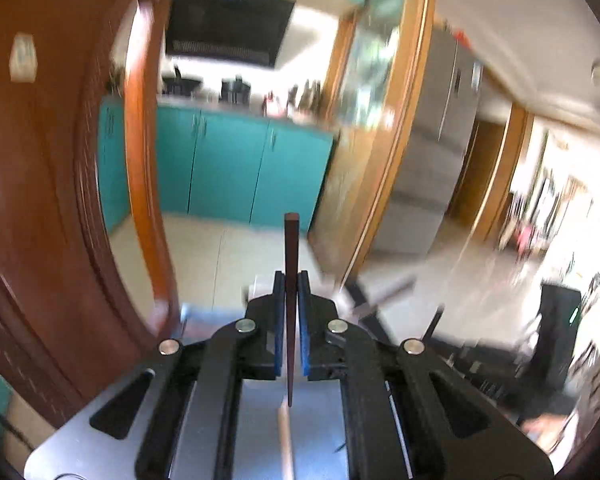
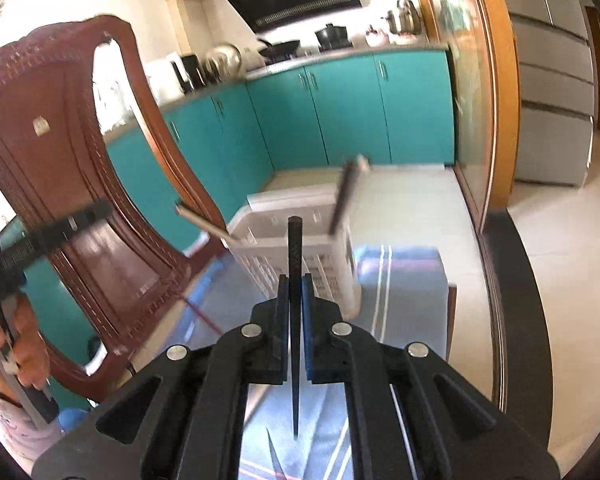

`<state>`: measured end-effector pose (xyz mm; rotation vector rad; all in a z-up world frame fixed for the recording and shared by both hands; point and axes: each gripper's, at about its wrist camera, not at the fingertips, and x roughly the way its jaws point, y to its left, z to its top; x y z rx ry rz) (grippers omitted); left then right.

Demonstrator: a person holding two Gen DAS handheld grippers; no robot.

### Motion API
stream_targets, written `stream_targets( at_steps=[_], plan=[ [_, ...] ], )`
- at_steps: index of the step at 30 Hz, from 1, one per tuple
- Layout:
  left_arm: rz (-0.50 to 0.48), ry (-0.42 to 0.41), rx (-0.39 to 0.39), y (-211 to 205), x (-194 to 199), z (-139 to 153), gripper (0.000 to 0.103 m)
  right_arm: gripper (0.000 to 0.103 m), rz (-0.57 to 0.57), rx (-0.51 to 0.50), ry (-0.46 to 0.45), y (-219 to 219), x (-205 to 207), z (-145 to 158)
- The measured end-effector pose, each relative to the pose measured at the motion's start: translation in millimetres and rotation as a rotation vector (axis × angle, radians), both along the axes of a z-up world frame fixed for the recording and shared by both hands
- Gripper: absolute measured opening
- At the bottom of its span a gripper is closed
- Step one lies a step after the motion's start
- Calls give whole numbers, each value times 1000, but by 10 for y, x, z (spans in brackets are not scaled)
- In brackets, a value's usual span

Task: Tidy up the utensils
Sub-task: 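Carry both chopsticks over the white utensil holder and release them inside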

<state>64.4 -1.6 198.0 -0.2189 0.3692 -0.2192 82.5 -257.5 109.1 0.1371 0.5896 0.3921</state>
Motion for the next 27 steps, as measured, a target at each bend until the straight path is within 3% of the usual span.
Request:
stream_targets(
  at_steps=[4,6,9,11,18,21,23,27],
  plan=[
    [82,-143,-180,261,1,184,7,7,9,-16,-53,60,58,291],
    [129,-159,-222,311,67,144,7,7,18,-17,-66,102,100,388],
    [210,-148,-161,287,322,-22,7,7,26,-19,-93,168,125,532],
    [234,-85,-133,262,546,-198,7,6,14,-4,-130,146,111,662],
    [187,75,-82,112,925,-648,9,7,-137,99,-295,-80,32,944],
    [183,72,-38,60,931,-708,23,7,-203,183,-360,-197,81,928],
    [196,40,16,-7,875,-708,43,7,-241,228,-410,-251,109,857],
    [185,6,122,-152,709,-719,45,7,-279,196,-443,-183,258,627]
  ],
)
